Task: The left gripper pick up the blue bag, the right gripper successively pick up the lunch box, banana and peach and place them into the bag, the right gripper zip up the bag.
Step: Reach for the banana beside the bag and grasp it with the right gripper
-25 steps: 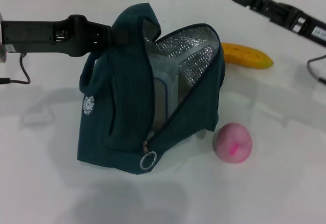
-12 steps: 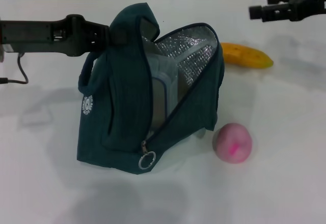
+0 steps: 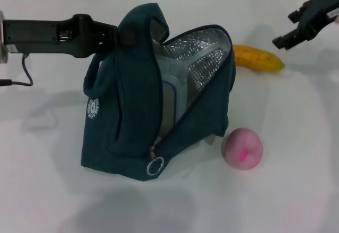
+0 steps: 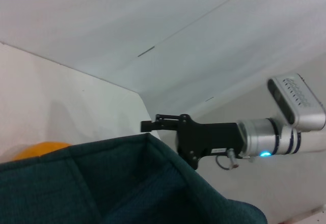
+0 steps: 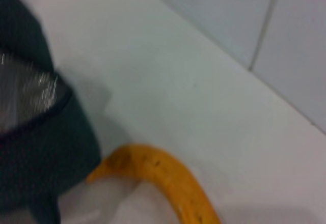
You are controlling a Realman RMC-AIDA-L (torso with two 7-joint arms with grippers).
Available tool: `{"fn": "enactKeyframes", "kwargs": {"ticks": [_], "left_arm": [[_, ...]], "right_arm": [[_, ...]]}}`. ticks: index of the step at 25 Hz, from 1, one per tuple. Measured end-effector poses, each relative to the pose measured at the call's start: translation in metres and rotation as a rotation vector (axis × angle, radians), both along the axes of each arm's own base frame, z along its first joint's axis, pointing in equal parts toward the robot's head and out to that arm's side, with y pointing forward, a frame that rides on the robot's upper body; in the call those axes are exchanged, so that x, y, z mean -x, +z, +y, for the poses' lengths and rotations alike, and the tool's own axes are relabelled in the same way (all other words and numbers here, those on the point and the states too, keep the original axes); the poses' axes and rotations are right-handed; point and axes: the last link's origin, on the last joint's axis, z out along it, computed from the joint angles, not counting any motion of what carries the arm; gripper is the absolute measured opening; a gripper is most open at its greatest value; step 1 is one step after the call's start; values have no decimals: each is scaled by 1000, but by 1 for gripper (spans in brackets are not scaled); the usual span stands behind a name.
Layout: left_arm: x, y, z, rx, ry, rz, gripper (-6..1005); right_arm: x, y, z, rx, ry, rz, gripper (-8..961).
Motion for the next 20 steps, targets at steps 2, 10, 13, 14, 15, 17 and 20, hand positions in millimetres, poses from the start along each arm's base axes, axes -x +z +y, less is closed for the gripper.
{"fn": "enactKeyframes", "kwargs": {"ticks": [2, 10, 13, 14, 15, 17, 20], "left_arm": [[0, -1, 0, 3, 0, -1, 39], [-3, -3, -1, 13, -7, -6, 39], [-4, -4, -1, 15, -9, -7, 39], [-4, -4, -1, 16, -10, -8, 39], [-4, -4, -1, 17, -12, -8, 39], [-6, -4, 0, 17, -15, -8, 39], [-7, -4, 1, 16, -21, -7, 39]], "right_arm": [[3, -9, 2, 20, 67, -77, 797], [-3, -30, 8, 52, 117, -115, 807], [-13, -38, 7, 39, 103, -111, 812], [-16, -40, 7, 34, 96, -108, 812], [-19, -42, 8, 26, 85, -101, 812], [-25, -46, 9, 13, 71, -85, 811], [-30, -53, 9, 3, 62, -59, 811]]}}
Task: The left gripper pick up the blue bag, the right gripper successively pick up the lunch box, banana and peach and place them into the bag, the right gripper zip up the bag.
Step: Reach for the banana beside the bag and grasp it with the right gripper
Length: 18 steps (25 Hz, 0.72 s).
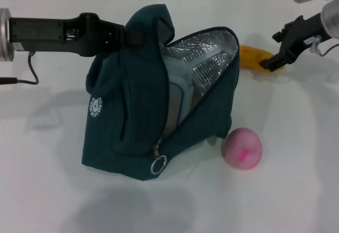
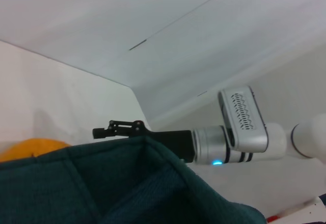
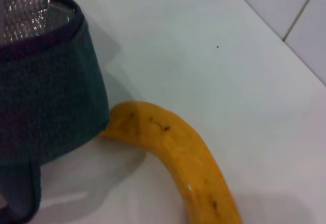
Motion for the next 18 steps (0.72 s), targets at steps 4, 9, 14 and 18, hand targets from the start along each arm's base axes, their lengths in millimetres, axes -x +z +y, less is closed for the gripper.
{"fn": "enactKeyframes", "kwargs": {"ticks": [4, 9, 14, 18], "left_arm": [[-2, -1, 1, -1, -6, -1, 39], [-2, -1, 1, -4, -8, -1, 39], [-1, 0, 1, -7, -7, -2, 39], [-2, 0, 1, -6, -9, -1, 39]], "right_arm": [[-3, -6, 1, -17, -10, 24, 811], [-7, -14, 1, -38, -23, 47, 812], [-11, -24, 1, -60, -24, 79, 812], [-12, -25, 2, -80, -32, 97, 811]]}}
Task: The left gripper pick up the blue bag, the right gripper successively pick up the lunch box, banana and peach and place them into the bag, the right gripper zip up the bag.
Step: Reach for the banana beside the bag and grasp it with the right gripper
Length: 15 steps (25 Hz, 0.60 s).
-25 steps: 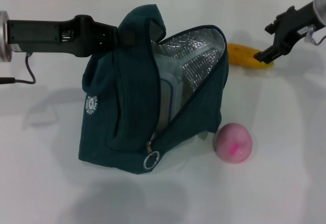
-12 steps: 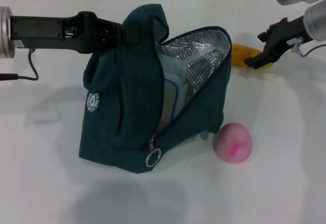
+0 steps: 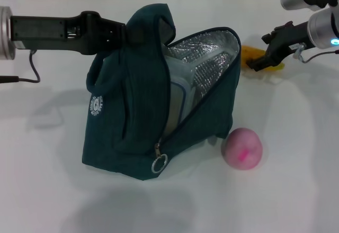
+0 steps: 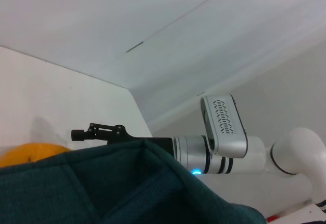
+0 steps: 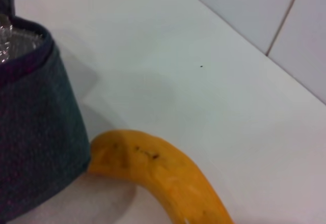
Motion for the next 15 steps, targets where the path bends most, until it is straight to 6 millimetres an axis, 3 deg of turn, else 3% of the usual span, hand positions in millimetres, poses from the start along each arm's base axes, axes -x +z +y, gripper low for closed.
{"fn": "enactKeyframes", "kwargs": {"ticks": [15], "left_arm": [[-3, -1, 2, -1, -7, 0, 39]], "right_arm": [[-4, -10, -4, -17, -17, 34, 809]]}}
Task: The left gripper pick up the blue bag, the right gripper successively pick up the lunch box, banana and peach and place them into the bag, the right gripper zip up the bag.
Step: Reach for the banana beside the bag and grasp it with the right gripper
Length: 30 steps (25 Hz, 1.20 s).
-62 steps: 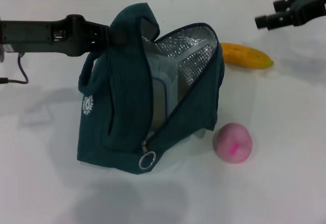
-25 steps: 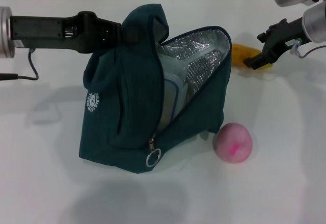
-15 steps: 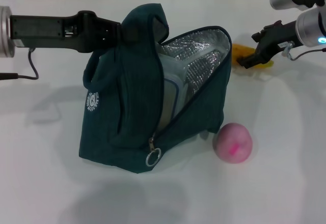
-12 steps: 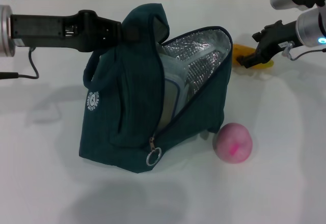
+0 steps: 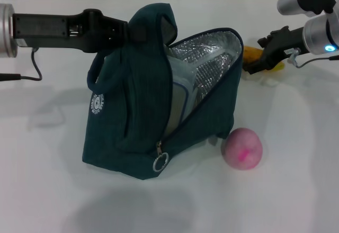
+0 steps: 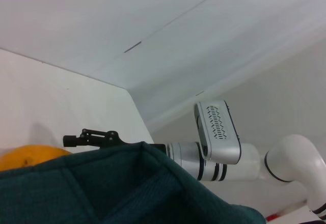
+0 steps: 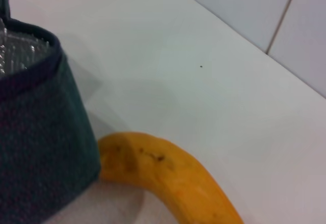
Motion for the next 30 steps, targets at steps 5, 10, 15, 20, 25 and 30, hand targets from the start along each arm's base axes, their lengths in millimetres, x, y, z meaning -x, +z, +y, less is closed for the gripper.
{"fn": "enactKeyframes", "kwargs": {"ticks": [5, 10, 15, 20, 25, 30], "left_arm": [[0, 0, 0, 0, -1, 0, 39], [0, 0, 0, -1, -2, 0, 39], [0, 0, 0, -1, -2, 0, 39], [0, 0, 0, -1, -2, 0, 39], [0, 0, 0, -2, -2, 1, 39], [0, 1, 0, -4, -1, 1, 40]], "right_arm": [[0, -3, -2, 8, -2, 26, 808], [-1, -3, -3, 11, -7, 26, 807], [-1, -4, -3, 5, -7, 26, 806], [-1, -4, -3, 8, -7, 27, 804], [3, -5, -7, 56, -16, 43, 801], [6, -5, -10, 82, -28, 52, 796]]}}
